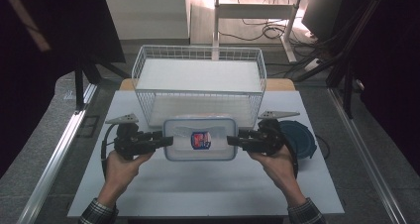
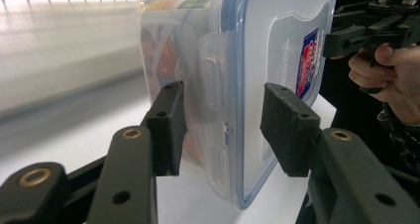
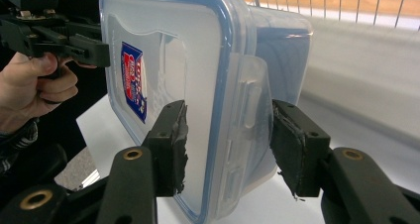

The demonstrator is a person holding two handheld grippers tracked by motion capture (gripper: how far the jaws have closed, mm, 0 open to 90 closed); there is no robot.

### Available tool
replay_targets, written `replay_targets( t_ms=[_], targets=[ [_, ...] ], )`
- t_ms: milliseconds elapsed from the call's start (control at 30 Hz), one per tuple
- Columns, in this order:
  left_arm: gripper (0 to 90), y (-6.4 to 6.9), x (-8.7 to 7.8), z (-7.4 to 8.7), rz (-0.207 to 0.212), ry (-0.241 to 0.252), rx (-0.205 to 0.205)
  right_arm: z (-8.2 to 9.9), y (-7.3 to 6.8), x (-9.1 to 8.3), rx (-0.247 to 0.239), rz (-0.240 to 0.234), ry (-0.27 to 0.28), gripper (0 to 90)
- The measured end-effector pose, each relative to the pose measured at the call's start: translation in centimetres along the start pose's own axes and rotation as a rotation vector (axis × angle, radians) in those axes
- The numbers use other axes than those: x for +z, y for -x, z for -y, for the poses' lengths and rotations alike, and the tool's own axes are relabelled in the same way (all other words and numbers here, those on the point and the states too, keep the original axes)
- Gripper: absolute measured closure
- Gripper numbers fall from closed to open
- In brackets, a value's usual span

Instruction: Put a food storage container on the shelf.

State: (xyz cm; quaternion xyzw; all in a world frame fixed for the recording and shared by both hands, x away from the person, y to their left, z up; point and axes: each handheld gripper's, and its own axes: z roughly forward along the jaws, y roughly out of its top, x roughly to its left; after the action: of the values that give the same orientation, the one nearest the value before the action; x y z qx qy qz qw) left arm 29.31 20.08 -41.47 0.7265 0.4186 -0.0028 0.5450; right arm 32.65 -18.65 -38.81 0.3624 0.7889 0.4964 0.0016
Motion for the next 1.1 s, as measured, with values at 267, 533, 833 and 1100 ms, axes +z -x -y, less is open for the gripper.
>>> replay_targets(
  t_ms=[267,533,833,1100],
  targets=[
    [52.6,-0.1,-1.0,-3.2,-0.021,0.035,0.014,-3.2,0.1,0.0,-0.022,-0.003,0.034,50.0],
    [52.7,-0.3,-1.7,-6.9,-0.030,0.050,0.040,-6.9,0.3,-0.3,-0.039,0.000,0.075,49.9],
    [52.4,-1.5,-1.4,-10.0,-0.030,0.058,0.035,-9.6,1.3,0.0,-0.026,0.006,0.091,49.9],
    [52.3,-2.3,-1.2,-12.3,-0.029,0.075,0.028,-11.7,2.1,0.2,-0.020,0.013,0.106,49.8]
  ],
)
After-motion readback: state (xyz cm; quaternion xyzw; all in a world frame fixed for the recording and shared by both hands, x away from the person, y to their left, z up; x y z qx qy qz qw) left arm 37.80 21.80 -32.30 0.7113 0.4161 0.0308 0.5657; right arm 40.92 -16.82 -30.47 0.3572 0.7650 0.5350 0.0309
